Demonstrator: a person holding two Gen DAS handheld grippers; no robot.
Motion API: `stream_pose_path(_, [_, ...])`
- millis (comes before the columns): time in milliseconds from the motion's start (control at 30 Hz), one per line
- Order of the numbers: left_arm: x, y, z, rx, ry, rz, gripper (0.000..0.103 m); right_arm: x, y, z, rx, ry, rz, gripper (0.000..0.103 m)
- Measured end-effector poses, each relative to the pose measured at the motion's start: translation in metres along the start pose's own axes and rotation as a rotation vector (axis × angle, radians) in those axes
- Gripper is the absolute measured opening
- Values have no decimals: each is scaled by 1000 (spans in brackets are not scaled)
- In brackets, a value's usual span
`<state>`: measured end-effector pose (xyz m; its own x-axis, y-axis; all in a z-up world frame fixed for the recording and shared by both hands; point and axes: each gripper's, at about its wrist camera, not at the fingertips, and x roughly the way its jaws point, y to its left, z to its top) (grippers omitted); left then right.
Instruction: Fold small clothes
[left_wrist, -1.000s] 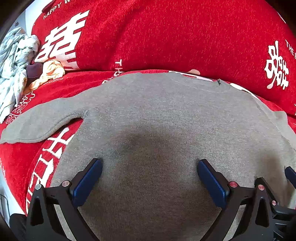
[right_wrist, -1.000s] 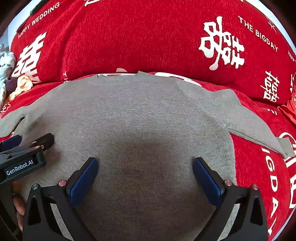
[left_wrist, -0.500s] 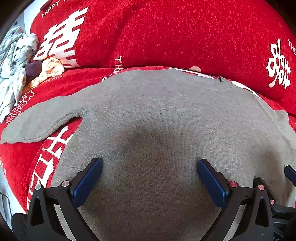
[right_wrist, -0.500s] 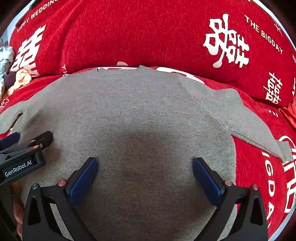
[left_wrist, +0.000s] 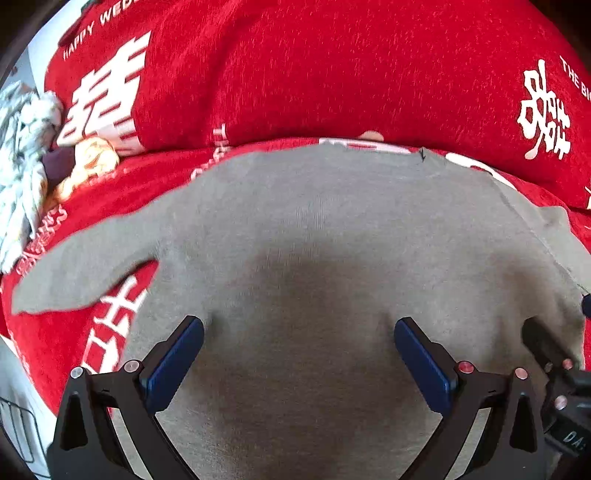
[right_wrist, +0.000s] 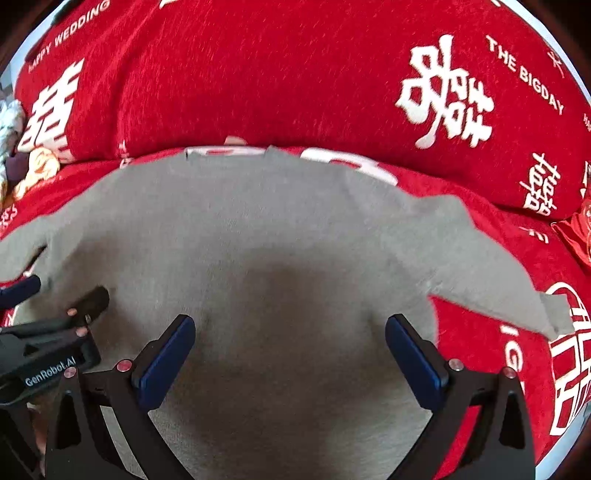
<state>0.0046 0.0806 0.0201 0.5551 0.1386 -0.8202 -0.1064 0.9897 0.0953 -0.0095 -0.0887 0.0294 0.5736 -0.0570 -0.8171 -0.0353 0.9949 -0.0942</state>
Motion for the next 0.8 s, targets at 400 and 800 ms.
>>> stream_pose_path(400, [-27,-48,19,95,-87,-25,103,-16,-47,13,63,-48,-30,102])
stream_pose_path(800, [-39,-107,26,181,-100,-58,103,-19,-113,2,167,-58,-76,102])
